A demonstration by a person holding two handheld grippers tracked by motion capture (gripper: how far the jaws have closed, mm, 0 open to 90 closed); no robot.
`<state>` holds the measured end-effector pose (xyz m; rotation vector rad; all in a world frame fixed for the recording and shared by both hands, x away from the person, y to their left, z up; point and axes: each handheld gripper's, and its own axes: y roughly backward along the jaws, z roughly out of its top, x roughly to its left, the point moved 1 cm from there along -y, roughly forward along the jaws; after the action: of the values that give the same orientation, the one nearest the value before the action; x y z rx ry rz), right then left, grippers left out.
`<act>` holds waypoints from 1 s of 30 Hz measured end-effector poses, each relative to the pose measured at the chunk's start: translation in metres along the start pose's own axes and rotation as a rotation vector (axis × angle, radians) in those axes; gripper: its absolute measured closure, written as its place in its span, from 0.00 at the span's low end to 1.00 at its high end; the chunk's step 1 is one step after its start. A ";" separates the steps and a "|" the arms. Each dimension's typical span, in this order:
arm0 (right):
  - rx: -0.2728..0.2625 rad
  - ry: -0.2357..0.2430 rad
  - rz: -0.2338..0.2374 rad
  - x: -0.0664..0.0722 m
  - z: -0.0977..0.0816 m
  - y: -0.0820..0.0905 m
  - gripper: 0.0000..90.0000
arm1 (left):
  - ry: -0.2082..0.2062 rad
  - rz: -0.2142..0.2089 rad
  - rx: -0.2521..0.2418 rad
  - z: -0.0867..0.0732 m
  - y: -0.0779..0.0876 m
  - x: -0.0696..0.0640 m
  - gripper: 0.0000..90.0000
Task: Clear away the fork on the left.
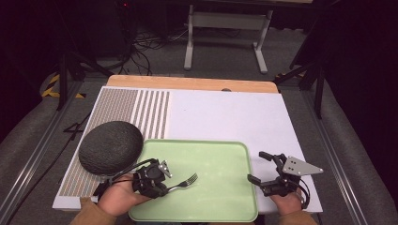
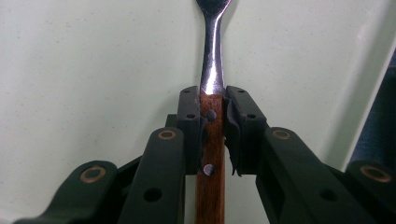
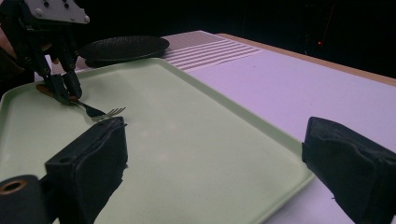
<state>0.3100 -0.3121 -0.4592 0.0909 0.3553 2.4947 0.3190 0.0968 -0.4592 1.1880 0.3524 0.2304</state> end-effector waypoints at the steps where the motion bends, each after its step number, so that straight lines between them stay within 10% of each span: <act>1: 0.000 0.000 0.000 0.000 0.000 0.000 0.08 | 0.000 -0.003 0.000 0.000 0.000 0.000 0.86; 18: 0.000 0.000 0.000 0.000 0.000 0.000 0.08 | -0.003 0.000 -0.048 0.002 0.010 -0.001 0.74; 24: 0.000 -0.001 -0.002 0.000 0.000 0.000 0.08 | -0.054 -0.005 -0.099 0.007 0.014 -0.006 0.98; 30: 0.003 -0.003 -0.002 0.000 0.000 0.000 0.08 | -0.100 -0.047 -0.117 0.015 0.006 -0.006 1.00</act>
<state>0.3105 -0.3120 -0.4596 0.0956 0.3577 2.4916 0.3190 0.0841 -0.4473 1.0708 0.2757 0.1481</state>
